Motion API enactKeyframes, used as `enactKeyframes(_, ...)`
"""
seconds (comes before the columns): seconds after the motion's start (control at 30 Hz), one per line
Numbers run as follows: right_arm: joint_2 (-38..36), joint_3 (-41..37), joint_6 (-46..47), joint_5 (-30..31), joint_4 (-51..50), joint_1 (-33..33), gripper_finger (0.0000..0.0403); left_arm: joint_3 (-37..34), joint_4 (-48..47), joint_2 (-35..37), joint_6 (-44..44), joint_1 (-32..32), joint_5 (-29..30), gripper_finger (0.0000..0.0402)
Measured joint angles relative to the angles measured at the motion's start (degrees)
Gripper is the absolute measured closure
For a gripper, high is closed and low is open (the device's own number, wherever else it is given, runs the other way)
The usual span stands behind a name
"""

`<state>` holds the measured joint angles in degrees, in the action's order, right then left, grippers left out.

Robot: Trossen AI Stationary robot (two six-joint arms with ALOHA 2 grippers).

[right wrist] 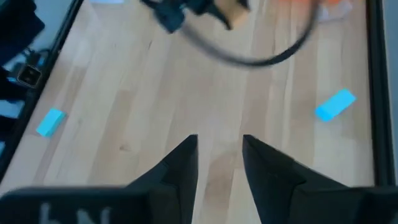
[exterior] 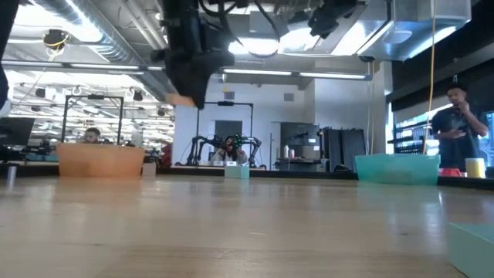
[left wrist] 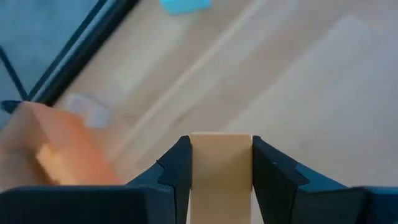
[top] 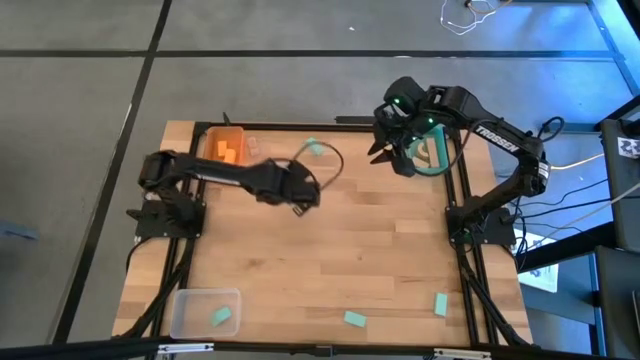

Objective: Sort & place blocks by color
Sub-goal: Put the orange block into the orange bin

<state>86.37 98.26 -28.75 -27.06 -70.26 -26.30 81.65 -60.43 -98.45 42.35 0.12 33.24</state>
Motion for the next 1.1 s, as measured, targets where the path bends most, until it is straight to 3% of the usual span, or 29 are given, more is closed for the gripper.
enactKeyframes(0.13, 0.00, -0.20, -0.21, -4.38, 0.60, -0.64, 0.0277, 0.00, -3.30, 3.80, -2.20, 4.26, 1.10, 0.0277)
enactKeyframes(0.5, 0.00, -0.24, -0.33, -4.51, 4.13, -1.03, 0.0277, -3.59, -6.20, 10.33, -7.09, 20.32, 2.09, 0.0277)
enactKeyframes(0.83, 0.00, -0.24, -0.23, -4.51, 4.45, -1.01, 0.0277, -16.60, -0.91, 11.95, -13.11, 37.09, -6.79, 0.0277)
enactKeyframes(1.1, 0.00, -0.24, 0.04, -4.51, 6.01, -1.01, 0.0277, -23.61, 10.03, 11.95, -18.98, 45.05, -11.48, 0.0277)
